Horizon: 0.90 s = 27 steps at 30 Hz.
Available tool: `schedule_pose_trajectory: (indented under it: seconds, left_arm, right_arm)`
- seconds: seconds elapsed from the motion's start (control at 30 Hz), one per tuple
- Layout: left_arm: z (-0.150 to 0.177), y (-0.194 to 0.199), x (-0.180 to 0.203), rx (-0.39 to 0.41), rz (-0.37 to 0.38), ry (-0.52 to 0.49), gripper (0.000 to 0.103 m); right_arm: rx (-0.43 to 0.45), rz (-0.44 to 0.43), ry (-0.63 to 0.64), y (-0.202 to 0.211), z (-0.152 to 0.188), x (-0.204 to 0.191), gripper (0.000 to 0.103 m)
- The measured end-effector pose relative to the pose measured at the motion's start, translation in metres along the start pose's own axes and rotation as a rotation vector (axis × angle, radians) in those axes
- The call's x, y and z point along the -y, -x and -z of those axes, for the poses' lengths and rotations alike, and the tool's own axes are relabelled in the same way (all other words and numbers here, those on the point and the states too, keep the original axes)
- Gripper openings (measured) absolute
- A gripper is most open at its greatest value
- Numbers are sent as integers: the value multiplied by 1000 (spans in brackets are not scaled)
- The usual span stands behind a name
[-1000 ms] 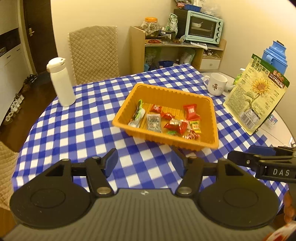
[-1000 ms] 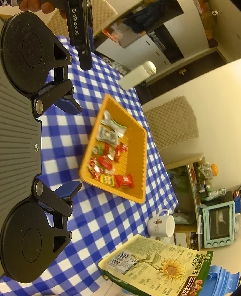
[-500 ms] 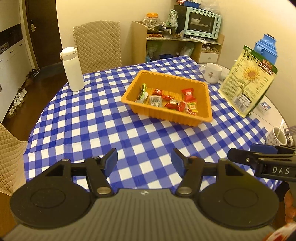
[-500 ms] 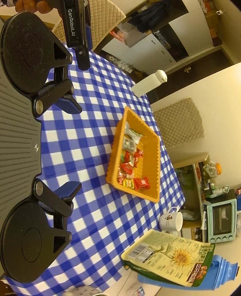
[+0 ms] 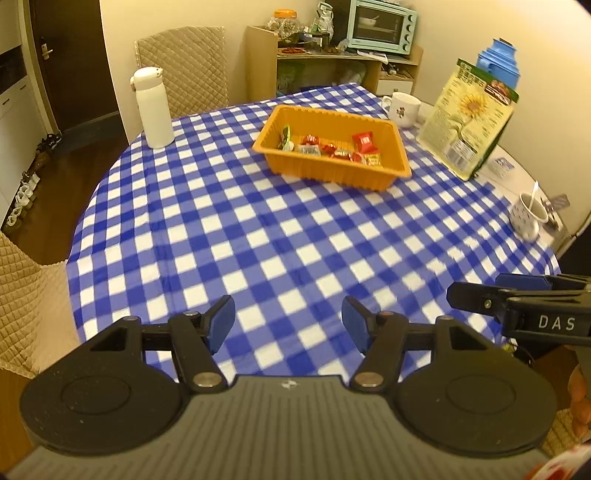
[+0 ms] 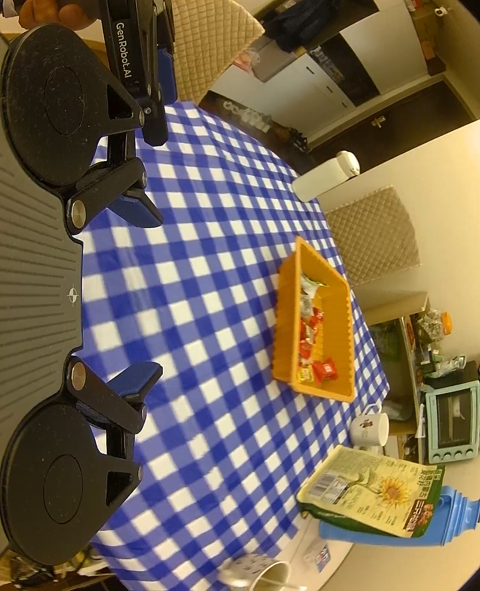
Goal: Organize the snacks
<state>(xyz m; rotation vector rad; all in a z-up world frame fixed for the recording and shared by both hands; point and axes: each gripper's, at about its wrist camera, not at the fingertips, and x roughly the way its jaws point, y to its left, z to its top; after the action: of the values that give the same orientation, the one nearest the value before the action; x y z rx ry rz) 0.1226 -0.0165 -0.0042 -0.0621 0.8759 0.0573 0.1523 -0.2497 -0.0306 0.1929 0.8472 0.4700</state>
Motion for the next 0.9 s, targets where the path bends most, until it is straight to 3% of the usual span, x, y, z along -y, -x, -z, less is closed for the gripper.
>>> schedule_pose_trajectory:
  seconds: [0.43,0.9]
  left_arm:
    - [49,30,-20,-18,22,-18,63]
    - [60,42,-16,-8,58,-51,64]
  right_arm:
    - [-25,38,27,22,53,-37,79]
    - [-26,56,24,31,68,-45,79]
